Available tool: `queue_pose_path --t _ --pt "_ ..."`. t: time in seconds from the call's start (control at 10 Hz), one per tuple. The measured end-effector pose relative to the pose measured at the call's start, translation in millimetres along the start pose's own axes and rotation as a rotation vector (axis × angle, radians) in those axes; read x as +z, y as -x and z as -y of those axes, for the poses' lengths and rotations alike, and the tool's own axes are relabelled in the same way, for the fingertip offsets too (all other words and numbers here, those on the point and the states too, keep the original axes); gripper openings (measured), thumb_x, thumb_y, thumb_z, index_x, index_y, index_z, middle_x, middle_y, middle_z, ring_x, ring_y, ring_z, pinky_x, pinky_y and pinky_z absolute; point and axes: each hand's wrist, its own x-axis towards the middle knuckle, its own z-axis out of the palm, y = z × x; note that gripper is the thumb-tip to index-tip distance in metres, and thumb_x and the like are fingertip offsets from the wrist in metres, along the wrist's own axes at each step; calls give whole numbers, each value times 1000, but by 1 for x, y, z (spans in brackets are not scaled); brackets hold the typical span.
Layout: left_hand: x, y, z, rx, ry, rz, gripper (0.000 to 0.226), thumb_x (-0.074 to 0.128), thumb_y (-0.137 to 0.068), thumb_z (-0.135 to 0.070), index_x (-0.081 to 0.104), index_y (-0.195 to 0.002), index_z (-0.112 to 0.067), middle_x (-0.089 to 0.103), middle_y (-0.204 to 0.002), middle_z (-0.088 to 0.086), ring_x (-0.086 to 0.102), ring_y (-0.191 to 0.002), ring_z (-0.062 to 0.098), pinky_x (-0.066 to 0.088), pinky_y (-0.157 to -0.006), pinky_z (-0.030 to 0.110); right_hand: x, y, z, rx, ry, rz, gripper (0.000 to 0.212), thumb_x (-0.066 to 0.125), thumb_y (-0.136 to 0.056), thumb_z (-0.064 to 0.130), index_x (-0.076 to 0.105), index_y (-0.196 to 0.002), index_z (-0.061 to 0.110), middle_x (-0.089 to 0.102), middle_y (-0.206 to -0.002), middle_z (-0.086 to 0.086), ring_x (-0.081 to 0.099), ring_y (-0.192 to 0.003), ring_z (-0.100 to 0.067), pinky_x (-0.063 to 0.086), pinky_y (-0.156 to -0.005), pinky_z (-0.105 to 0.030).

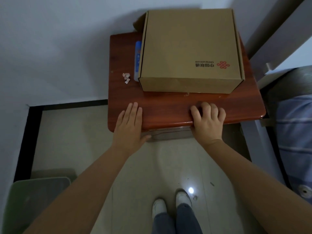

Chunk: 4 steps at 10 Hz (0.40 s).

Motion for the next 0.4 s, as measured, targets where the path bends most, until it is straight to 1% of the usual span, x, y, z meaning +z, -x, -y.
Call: queue_pose_path --t 0.1,0.2,0.3,0.4 --pt "-6 -4 0 -81 200 12 75 27 -88 -54 33 -131 7 34 -143 28 27 -135 41 25 -111 50 -9 3 2 21 -70 110 76 88 -38 34 51 -100 10 70 -91 -21 67 -83 -39 54 -73 -53" --pt "-3 -17 0 -255 272 -15 68 19 -87 -44 18 -138 1 17 -152 20 9 -143 31 8 -117 43 -20 6 -3 4 -176 221 81 86 -43 45 58 -108 4 65 -103 -27 62 -95 -44 49 -83 -59" --pt "0 -22 -5 -303 266 -96 69 16 -85 -43 26 -136 3 26 -148 23 18 -140 34 15 -116 46 -33 1 -9 48 -394 328 70 65 -70 53 49 -123 10 51 -125 -19 44 -117 -36 35 -101 -47" --pt "3 -22 -6 -315 272 -105 73 12 -80 -43 31 -133 4 32 -145 25 25 -138 36 22 -114 47 -67 -16 -27 200 -939 236 29 53 -82 42 62 -104 25 64 -100 6 59 -99 -17 46 -78 -14"
